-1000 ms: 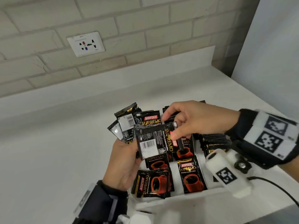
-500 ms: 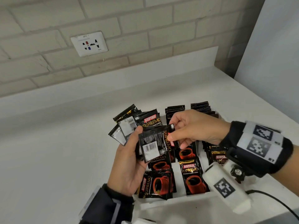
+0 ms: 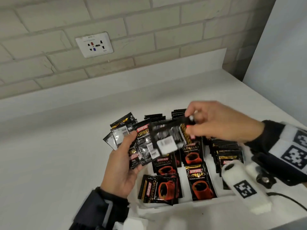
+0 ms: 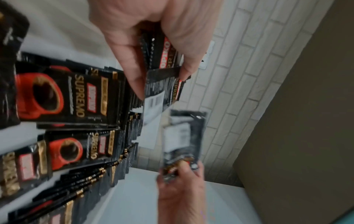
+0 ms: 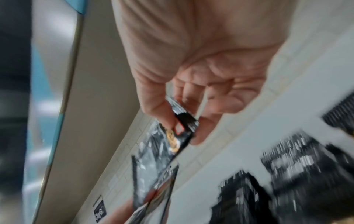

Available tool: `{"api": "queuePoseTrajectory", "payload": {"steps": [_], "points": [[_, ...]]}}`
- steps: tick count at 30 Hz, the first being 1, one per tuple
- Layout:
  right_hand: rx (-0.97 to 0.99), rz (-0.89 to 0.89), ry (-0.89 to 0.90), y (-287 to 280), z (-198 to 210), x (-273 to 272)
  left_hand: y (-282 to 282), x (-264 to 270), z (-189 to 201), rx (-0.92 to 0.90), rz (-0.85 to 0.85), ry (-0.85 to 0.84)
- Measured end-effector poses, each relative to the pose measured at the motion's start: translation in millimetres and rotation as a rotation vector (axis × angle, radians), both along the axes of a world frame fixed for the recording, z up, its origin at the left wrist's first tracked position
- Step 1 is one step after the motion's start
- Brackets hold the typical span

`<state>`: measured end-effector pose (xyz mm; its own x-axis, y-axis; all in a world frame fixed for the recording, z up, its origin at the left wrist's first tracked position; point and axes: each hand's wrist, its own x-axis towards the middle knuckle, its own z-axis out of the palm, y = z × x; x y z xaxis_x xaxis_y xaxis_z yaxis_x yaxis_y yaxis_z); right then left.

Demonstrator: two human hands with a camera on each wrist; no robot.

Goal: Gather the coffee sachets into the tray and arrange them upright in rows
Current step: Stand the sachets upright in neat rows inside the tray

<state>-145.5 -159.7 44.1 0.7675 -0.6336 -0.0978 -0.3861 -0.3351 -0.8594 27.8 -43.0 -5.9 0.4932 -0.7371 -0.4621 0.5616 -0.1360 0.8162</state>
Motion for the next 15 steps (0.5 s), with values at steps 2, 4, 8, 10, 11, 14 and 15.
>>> {"api": "queuePoseTrajectory", "payload": {"steps": [2, 4, 8, 10, 11, 14, 15], "points": [[-0.124, -0.040, -0.180, -2.6, 13.6, -9.2, 2.0, 2.3, -0.5, 0.007, -0.070, -0.021], [-0.315, 0.000, -0.325, -2.8, 24.8, -14.6, 2.2, 0.1, -0.1, 0.027, -0.149, -0.021], [-0.649, 0.278, -0.342, -3.7, 25.3, -15.1, -0.9, -8.8, 2.3, 0.059, -0.252, -0.015], [-0.787, 0.418, -0.284, -7.3, 14.7, -12.3, -1.1, -12.3, 5.6, 0.053, -0.299, 0.042], [-0.863, 0.477, -0.247, -9.2, 8.5, -11.0, -0.6, -13.5, 7.5, 0.035, -0.319, 0.091], [-0.976, 0.576, -0.129, -17.9, -5.6, -10.4, 2.0, -14.1, 8.9, -0.026, -0.358, 0.199], [-0.991, 0.573, -0.106, -19.3, -7.1, -10.4, 3.4, -14.3, 8.7, -0.038, -0.378, 0.195]]}}
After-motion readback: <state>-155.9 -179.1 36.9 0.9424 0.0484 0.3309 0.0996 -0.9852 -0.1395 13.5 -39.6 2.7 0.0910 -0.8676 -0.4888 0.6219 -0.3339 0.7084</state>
